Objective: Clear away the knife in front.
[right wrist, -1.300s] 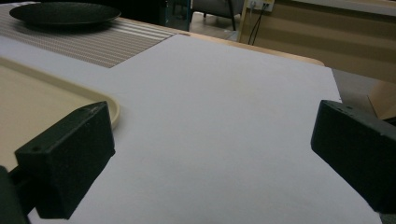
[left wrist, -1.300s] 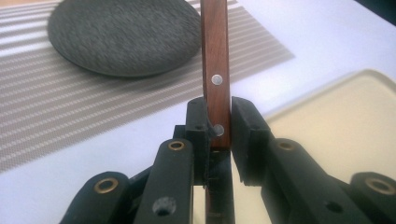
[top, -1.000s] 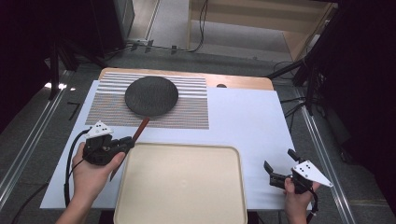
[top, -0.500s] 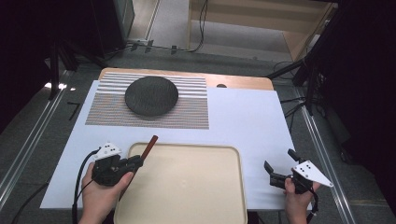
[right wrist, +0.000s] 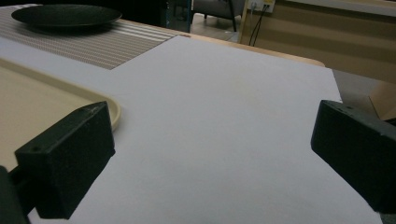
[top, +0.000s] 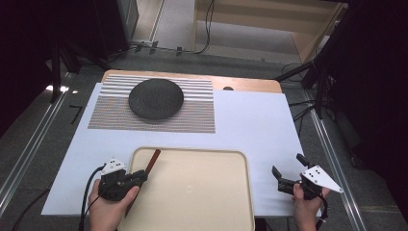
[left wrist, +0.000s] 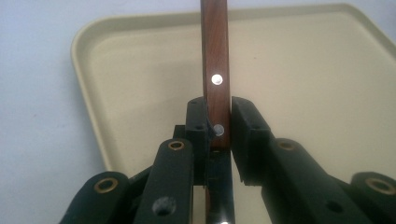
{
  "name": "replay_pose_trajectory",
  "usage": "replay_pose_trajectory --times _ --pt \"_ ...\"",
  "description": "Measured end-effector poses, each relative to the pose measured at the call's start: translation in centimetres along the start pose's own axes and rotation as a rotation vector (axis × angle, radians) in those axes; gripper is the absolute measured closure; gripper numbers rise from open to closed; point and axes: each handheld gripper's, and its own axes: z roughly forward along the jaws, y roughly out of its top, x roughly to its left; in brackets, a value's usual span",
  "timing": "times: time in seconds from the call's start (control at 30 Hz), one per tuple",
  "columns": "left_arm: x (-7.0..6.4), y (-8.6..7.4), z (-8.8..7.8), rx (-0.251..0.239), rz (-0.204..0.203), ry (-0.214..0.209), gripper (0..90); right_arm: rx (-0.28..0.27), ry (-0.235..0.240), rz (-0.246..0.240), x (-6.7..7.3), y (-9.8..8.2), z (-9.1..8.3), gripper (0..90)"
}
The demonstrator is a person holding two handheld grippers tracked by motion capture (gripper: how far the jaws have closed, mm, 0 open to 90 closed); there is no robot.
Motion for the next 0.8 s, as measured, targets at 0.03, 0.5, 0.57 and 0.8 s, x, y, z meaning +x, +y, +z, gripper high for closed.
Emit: replay_pose_trajectory --times 0.03,0.5,0.57,0.8 --pt "0.0 0.0 0.0 0.0 0.0 0.0 77.1 0.0 0.0 0.0 0.0 0.0 0.0 0.0" --pt "-0.2 -0.7 1.2 0.06 0.039 0.066 76.8 -0.001 -0.002 -0.009 0.0 0.0 0.1 0.0" --pt "-0.3 -0.7 1.2 0.062 0.045 0.068 76.2 0.0 -0.004 -0.008 0.0 0.0 0.1 0.0" --pt "-0.1 1.2 0.5 0.021 0.088 0.016 73.6 0.0 -0.002 -0.006 0.0 0.0 0.0 0.0"
